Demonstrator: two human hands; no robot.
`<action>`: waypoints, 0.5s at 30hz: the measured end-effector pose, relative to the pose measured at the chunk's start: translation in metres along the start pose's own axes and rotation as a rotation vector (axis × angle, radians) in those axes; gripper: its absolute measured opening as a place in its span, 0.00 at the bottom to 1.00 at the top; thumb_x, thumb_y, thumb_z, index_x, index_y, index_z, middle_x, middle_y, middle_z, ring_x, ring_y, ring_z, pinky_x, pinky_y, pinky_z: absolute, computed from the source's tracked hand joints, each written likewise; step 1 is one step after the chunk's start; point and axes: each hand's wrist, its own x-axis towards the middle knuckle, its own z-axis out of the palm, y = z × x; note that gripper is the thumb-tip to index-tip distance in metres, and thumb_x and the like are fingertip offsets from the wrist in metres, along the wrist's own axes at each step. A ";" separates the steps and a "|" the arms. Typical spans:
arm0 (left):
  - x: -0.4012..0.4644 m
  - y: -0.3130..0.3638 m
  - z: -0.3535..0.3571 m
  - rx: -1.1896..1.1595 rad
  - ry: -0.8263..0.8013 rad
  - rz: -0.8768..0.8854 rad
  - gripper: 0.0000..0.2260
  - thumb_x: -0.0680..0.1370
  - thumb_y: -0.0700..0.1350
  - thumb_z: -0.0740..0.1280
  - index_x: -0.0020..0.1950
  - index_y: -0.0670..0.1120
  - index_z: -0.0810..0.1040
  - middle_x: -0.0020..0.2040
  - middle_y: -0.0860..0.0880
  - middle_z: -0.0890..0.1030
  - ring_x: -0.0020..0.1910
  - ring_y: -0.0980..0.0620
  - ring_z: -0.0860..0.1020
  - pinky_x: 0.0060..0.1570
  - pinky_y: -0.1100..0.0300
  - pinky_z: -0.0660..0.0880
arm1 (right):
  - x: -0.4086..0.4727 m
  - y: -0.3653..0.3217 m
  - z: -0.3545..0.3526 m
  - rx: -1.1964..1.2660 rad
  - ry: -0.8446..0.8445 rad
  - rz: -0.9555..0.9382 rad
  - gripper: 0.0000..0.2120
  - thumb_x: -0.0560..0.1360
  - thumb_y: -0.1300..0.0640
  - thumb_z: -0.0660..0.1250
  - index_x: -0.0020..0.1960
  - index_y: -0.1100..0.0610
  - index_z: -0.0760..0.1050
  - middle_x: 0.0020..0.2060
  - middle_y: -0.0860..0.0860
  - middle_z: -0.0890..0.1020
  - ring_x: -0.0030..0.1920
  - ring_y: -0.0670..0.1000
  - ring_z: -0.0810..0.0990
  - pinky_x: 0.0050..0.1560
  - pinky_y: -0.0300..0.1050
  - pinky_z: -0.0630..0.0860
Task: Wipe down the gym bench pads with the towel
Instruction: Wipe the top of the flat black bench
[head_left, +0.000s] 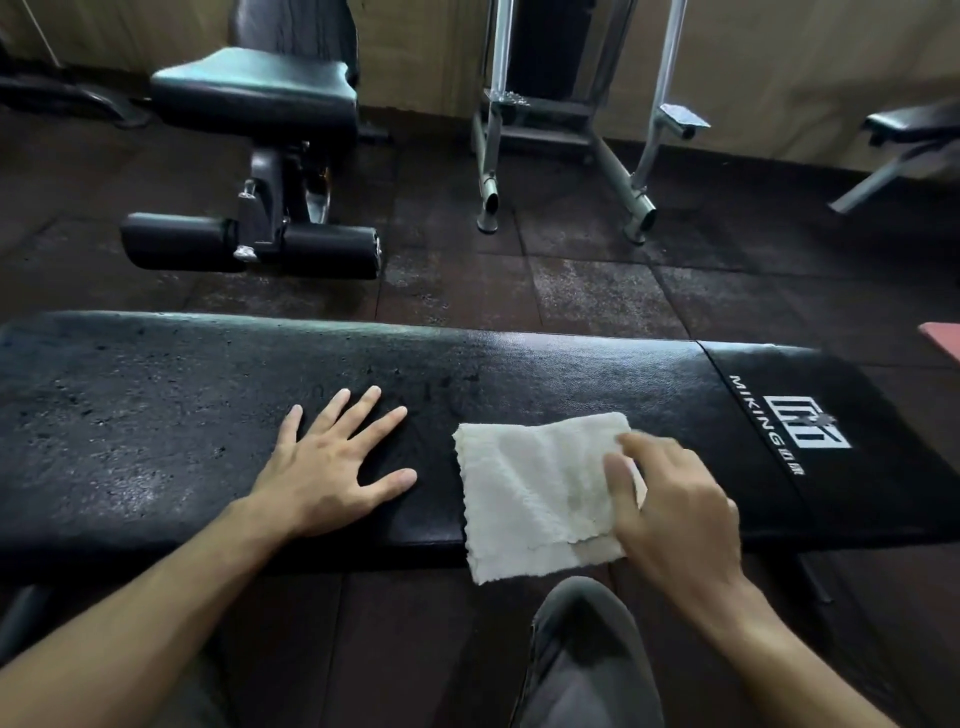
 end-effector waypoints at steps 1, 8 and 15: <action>0.000 0.000 0.000 0.002 -0.003 0.000 0.38 0.68 0.79 0.39 0.77 0.68 0.40 0.80 0.60 0.37 0.78 0.55 0.36 0.75 0.39 0.37 | 0.008 0.002 0.002 0.003 -0.118 0.204 0.13 0.80 0.45 0.64 0.57 0.52 0.81 0.50 0.48 0.84 0.53 0.56 0.81 0.48 0.52 0.77; 0.000 0.000 0.001 0.007 0.003 0.001 0.40 0.66 0.80 0.37 0.77 0.68 0.40 0.80 0.60 0.37 0.78 0.55 0.36 0.75 0.39 0.38 | 0.008 0.015 0.010 0.065 -0.383 0.440 0.19 0.76 0.43 0.71 0.59 0.55 0.77 0.52 0.52 0.77 0.56 0.57 0.78 0.54 0.51 0.74; -0.001 0.001 0.000 0.004 0.004 0.004 0.41 0.66 0.80 0.37 0.78 0.68 0.41 0.80 0.60 0.37 0.78 0.55 0.36 0.75 0.39 0.38 | 0.000 0.014 0.002 0.203 -0.327 0.396 0.14 0.79 0.46 0.69 0.44 0.53 0.69 0.37 0.48 0.76 0.43 0.58 0.78 0.45 0.54 0.73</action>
